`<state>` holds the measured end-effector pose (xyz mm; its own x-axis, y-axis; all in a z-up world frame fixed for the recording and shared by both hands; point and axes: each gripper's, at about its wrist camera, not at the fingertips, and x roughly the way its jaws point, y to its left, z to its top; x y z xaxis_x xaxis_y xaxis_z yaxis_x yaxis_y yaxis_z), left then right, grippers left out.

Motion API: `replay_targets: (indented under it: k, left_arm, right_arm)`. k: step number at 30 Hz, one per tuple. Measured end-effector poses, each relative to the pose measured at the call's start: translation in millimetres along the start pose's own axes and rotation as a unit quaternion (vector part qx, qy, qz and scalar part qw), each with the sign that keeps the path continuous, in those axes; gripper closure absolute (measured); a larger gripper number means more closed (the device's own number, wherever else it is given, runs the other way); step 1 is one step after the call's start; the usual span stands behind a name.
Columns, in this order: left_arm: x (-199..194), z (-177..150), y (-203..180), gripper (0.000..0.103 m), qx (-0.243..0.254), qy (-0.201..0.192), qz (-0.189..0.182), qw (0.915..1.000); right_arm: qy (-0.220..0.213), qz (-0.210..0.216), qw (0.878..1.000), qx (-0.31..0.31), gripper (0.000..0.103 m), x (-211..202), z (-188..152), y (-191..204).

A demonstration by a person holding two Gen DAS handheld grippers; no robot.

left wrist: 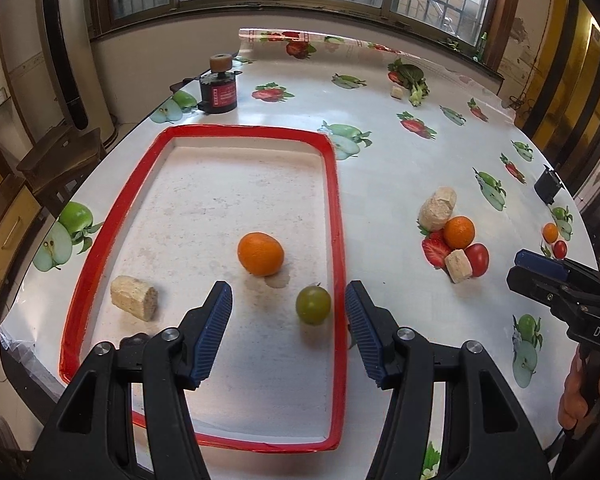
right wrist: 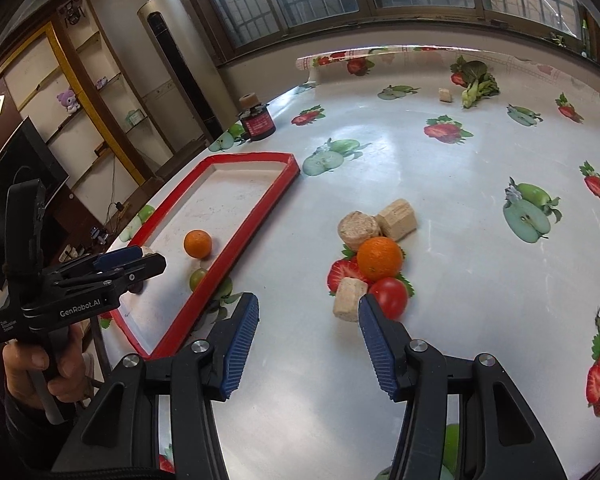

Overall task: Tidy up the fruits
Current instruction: 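Grasp a second cork cylinder with the left tool while the right tool grasps another orange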

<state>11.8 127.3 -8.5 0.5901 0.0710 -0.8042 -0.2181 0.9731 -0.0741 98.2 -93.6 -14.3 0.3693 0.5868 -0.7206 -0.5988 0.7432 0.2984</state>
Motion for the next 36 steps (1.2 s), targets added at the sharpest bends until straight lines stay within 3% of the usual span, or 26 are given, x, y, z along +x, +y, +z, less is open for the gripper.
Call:
replay_targets:
  k: [22,36]
  left_arm:
    - [37.1,7.3,-92.0,0.046,0.069,0.042,-0.063,0.9947]
    - [53.8,-2.0,-96.5,0.046,0.073,0.072,-0.088,0.9908]
  right_arm:
    - [-0.016,-0.058,0.995,0.083,0.047,-37.9,-29.2,-88.8]
    - [0.009,-0.009,0.999,0.038,0.05,24.6,13.2,-51.3]
